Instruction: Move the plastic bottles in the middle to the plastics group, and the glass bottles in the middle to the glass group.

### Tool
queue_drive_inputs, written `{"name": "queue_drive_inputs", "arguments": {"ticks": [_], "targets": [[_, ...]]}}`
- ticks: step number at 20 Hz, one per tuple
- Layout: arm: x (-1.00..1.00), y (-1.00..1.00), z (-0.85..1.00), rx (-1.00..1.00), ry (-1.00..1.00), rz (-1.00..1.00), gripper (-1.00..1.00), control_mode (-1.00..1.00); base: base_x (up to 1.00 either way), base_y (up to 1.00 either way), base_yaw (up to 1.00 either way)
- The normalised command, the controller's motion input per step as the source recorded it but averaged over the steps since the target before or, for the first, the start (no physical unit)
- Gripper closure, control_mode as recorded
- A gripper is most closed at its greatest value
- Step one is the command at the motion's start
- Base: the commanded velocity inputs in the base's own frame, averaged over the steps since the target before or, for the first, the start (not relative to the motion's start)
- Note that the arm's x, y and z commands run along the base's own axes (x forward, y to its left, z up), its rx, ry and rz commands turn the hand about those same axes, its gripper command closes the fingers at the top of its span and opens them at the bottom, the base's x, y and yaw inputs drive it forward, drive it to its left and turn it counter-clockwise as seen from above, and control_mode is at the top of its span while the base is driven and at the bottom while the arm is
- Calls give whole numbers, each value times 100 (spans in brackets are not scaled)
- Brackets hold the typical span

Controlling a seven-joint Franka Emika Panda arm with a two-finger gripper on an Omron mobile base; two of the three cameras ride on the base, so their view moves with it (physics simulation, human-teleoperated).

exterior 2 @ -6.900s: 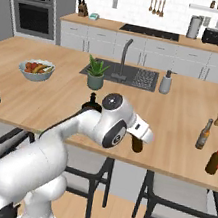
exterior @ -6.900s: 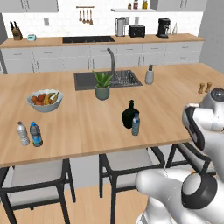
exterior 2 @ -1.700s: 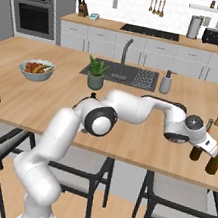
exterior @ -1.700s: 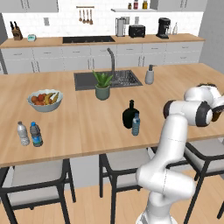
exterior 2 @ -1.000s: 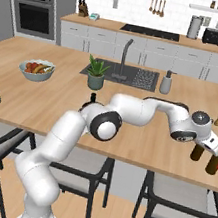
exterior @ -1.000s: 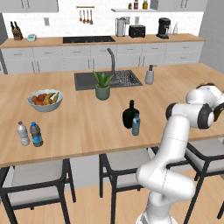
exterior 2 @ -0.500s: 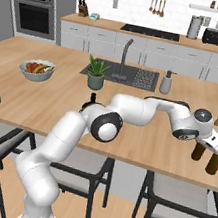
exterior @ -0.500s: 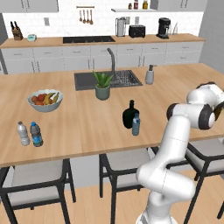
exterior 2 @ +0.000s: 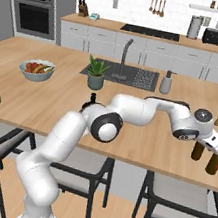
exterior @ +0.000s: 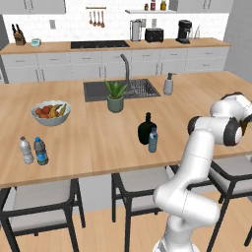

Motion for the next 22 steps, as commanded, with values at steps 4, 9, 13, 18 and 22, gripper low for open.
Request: {"name": "queue_drive_inputs", "arguments": {"ticks": [4, 9, 13, 18, 22], "targets": [[-22, 18, 0, 0, 0, 0, -100, -100, 0, 0, 0], [-43, 48, 6, 0, 0, 0, -100, -100, 0, 0, 0], [-44, 63, 12, 0, 0, 0, -100, -100, 0, 0, 0], [-33, 67, 32, 0, 0, 0, -100, -100, 0, 0, 0], [-24, 80, 52, 0, 0, 0, -100, -100, 0, 0, 0]]}}
